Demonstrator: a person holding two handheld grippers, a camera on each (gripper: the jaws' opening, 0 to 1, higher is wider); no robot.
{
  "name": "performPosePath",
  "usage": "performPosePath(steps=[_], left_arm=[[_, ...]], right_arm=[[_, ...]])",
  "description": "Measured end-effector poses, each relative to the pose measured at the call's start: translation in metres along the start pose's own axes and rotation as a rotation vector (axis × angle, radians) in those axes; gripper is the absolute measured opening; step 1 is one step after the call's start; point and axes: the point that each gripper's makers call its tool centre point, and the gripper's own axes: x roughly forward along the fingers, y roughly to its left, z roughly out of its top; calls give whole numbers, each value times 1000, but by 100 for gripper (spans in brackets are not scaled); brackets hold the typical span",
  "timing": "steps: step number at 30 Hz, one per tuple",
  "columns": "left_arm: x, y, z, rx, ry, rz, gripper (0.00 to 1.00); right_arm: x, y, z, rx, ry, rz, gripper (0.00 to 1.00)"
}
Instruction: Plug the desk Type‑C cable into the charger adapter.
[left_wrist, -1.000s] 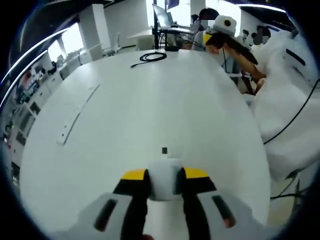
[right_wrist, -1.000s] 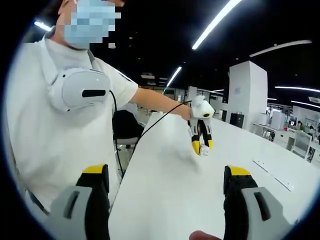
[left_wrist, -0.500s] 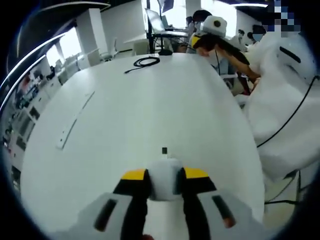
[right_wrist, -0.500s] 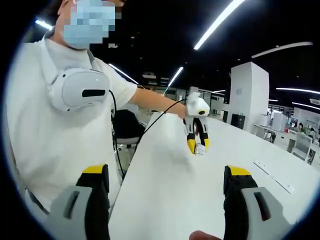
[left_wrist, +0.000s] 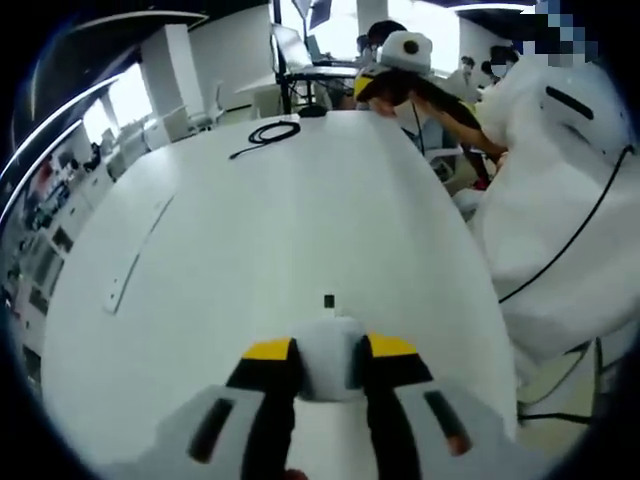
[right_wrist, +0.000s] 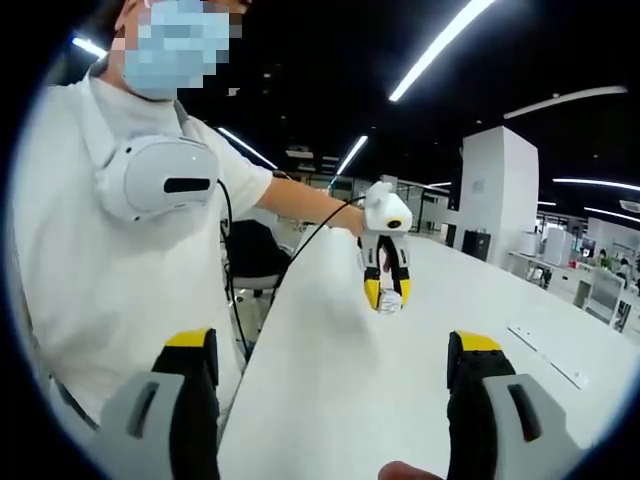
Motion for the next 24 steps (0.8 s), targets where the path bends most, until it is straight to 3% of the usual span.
performPosePath(steps=[24], left_arm=[[8, -40, 15, 47, -27, -53, 23]], right_arm=[[0, 0, -8, 7, 6, -13, 96]])
